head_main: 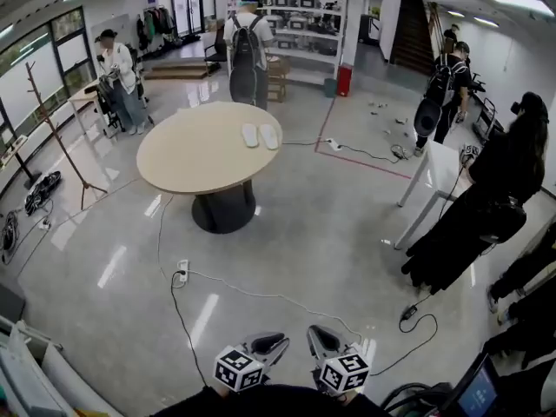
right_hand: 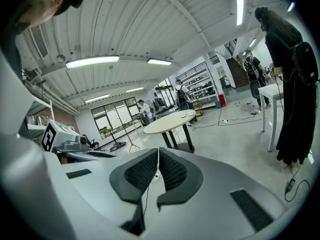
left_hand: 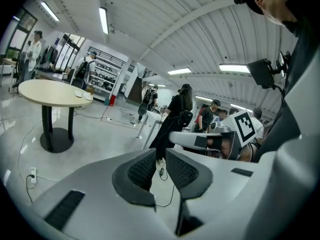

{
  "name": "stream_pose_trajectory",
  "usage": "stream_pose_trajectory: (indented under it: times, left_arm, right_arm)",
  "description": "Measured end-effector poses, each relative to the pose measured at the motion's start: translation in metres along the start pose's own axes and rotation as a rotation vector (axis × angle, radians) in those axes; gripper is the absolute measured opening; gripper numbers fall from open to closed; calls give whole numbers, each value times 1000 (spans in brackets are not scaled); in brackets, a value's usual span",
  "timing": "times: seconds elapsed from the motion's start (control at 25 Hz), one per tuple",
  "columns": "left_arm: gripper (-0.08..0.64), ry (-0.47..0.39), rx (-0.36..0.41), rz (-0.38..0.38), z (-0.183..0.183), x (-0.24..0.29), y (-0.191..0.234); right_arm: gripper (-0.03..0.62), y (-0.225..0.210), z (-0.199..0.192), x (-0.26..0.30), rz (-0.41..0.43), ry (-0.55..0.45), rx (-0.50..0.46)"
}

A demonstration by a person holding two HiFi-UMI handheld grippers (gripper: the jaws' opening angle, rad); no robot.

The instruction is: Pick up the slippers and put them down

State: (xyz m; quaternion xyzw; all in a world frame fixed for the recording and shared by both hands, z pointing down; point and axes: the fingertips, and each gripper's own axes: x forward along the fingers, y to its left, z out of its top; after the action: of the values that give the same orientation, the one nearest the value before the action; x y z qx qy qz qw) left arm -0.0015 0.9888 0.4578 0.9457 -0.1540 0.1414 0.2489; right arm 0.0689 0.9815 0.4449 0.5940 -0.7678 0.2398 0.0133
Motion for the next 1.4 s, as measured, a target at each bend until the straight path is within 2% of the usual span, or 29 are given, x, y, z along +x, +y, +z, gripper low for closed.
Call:
stream_pose_trajectory:
  times: [0.16, 0.4, 0.64, 0.92, 1.04, 1.28, 1.4]
  left_arm:
    - [75, -26, -59, 11, 18, -22, 55]
    - [75, -45, -131, 14, 23, -44, 129]
    - [75, -39, -165, 25, 30, -63, 187]
    - [75, -9, -192, 31, 39, -47, 213]
    - [75, 3, -196, 65, 47, -32, 232]
    - [75, -53, -176, 210, 104, 4, 277]
    - [75, -78, -143, 241, 136, 39, 282]
  right_arm:
    - [20, 23, 8, 52, 1, 46, -22]
    - [19, 52, 6, 125, 12, 118, -63]
    - [19, 77, 8, 179, 28, 159, -89]
    - [19, 62, 12, 214, 41, 194, -57]
    - [19, 42, 16, 242, 66, 210, -26]
    - [19, 3, 65, 299, 190, 181, -50]
    - [18, -28, 97, 318, 239, 150, -70]
